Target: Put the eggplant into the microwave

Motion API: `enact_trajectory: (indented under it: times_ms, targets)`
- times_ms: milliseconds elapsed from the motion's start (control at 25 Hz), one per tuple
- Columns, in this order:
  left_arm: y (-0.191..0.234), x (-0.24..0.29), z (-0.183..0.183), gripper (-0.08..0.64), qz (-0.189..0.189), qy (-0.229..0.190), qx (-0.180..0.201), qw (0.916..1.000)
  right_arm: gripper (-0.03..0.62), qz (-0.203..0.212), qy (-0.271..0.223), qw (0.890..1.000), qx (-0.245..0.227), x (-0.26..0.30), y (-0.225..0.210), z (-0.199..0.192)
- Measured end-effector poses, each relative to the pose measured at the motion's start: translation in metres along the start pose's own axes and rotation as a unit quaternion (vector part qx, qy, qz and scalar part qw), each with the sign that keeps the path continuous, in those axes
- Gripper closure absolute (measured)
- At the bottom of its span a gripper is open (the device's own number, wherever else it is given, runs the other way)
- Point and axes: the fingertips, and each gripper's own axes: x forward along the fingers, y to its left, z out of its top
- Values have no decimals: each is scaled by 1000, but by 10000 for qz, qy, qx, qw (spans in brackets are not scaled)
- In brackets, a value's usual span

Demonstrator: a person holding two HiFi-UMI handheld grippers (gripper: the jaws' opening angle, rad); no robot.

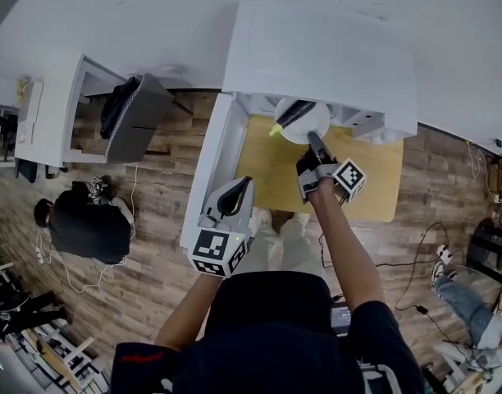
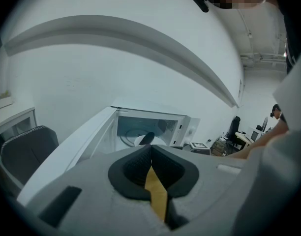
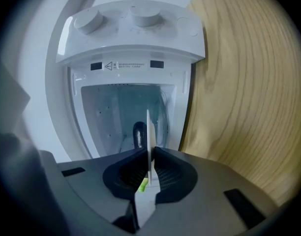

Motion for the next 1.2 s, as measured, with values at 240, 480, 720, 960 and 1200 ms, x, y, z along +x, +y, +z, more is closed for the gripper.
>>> enact_trajectory:
  times_ms: [240,480,720,960,1200]
  targets:
    - [0,4,-5,543,-3,40,-55,10000,571,91,-214,9997,109,15,-4,12]
    - [2,5,-7,543,10,75,-80,9999,571,95,-349,9991,230,26,-8,17]
    - [4,9,-9,543,9,112,-107,9999,571,-67,-433,9988,207,32,-14,21]
    - [4,12,-11,543,-15,134,-142,9998,571,27,-553,9980,318,42,-14,24]
    - [5,14,-14,543,-25,173,-161,9997,571,11,-651,9970,427,53,-14,25]
